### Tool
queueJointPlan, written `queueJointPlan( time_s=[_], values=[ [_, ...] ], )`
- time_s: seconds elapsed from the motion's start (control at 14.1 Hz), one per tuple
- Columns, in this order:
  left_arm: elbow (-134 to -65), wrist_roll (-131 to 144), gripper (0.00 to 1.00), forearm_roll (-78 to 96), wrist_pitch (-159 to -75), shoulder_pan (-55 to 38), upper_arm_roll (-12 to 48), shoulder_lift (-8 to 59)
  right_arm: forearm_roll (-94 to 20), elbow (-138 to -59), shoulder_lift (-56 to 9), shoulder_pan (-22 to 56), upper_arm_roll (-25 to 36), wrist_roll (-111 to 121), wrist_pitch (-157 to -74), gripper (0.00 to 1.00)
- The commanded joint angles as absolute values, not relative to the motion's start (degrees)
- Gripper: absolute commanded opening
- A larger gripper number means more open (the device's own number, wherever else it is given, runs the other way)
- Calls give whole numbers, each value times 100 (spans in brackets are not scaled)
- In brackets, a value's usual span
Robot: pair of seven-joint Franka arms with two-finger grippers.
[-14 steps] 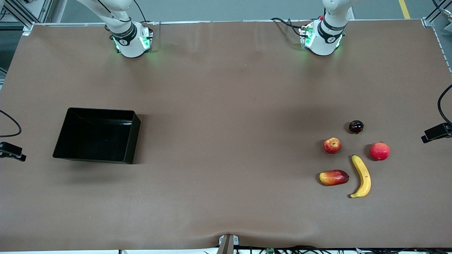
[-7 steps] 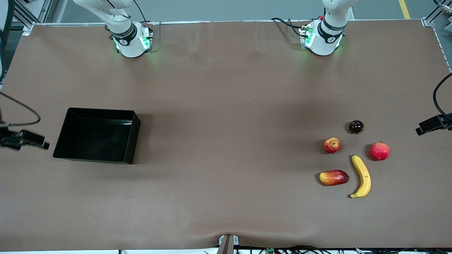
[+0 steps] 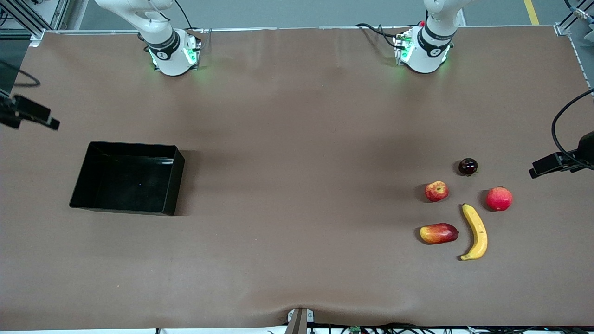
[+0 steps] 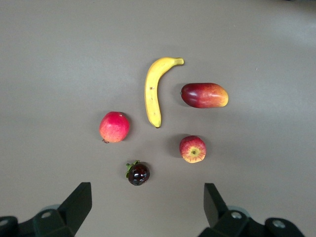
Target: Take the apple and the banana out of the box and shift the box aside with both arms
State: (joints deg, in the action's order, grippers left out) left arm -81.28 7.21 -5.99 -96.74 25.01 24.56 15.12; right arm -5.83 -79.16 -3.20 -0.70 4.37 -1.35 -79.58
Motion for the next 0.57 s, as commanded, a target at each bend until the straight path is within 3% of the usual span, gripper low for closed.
queueJointPlan(
  time_s=[0.0,0.5],
  values=[
    [-8156,651,100,-650,-9633,2514,2513,1389,-519,-8613,219,-79,413,-141,-8077,100],
    [-8156,580,100,-659,-9406,2531,2698,932,-396,-8780,440,-62,396,184,-8288,100]
  ],
)
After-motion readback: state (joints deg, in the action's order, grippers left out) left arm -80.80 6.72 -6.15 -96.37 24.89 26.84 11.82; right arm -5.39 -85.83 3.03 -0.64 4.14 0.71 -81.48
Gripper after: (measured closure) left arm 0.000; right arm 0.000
